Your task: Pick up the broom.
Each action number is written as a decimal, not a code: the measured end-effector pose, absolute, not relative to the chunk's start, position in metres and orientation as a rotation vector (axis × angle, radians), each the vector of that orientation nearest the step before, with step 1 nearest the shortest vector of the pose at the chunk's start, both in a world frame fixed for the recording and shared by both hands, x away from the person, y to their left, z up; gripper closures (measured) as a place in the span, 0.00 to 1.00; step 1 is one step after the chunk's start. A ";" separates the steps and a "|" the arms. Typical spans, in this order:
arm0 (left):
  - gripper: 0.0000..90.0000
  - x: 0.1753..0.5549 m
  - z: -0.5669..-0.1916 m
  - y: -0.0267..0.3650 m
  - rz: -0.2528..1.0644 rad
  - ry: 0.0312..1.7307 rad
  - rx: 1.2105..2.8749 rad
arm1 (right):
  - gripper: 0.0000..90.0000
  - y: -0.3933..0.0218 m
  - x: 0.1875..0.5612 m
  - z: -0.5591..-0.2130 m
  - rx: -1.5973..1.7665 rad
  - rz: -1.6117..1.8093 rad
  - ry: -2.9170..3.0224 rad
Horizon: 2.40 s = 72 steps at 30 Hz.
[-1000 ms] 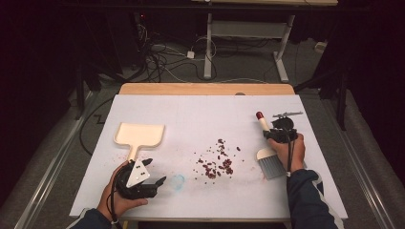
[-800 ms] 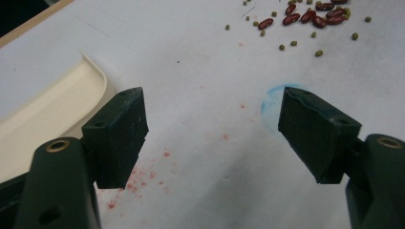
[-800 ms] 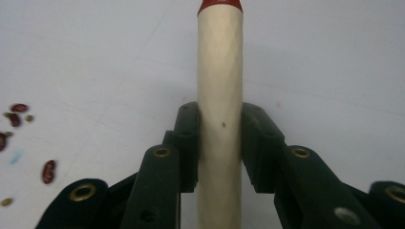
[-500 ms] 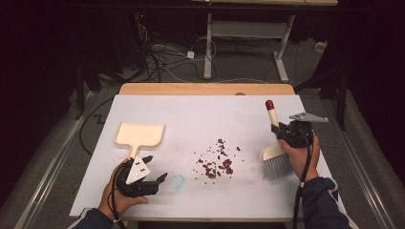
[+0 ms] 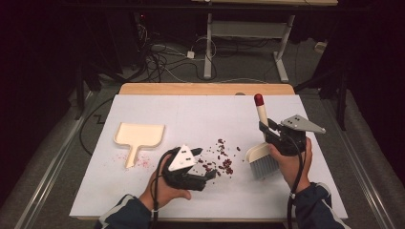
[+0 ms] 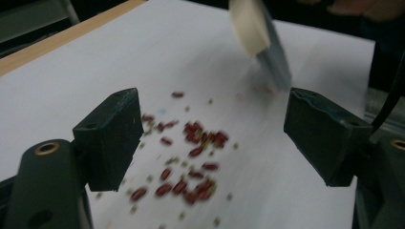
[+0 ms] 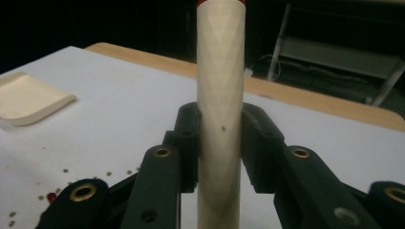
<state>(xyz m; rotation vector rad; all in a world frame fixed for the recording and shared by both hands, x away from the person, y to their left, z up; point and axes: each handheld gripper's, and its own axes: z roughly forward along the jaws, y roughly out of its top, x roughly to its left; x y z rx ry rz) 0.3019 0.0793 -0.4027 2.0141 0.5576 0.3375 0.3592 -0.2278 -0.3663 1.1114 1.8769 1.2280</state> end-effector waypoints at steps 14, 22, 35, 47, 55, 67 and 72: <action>0.38 0.323 -0.404 0.010 0.171 0.543 1.897 | 0.79 -0.187 0.317 -0.355 0.957 1.332 1.801; 0.64 0.333 -0.408 0.011 0.113 0.489 1.883 | 0.79 -0.178 0.302 -0.350 0.891 1.377 1.814; 0.73 0.336 -0.399 0.037 0.184 0.401 1.995 | 0.71 -0.191 0.298 -0.338 0.704 1.476 1.972; 0.73 0.331 -0.400 0.057 0.114 0.192 2.142 | 0.43 -0.206 0.310 -0.356 0.359 1.228 2.445; 0.73 0.325 -0.402 0.048 0.054 0.041 2.203 | 0.50 -0.191 0.320 -0.392 0.215 1.127 2.702; 0.60 0.324 -0.398 0.053 0.142 0.076 2.208 | 0.75 -0.184 0.322 -0.401 0.167 1.145 2.777; 0.34 0.326 -0.388 0.070 0.283 0.220 2.126 | 0.75 -0.193 0.324 -0.395 0.246 1.140 2.715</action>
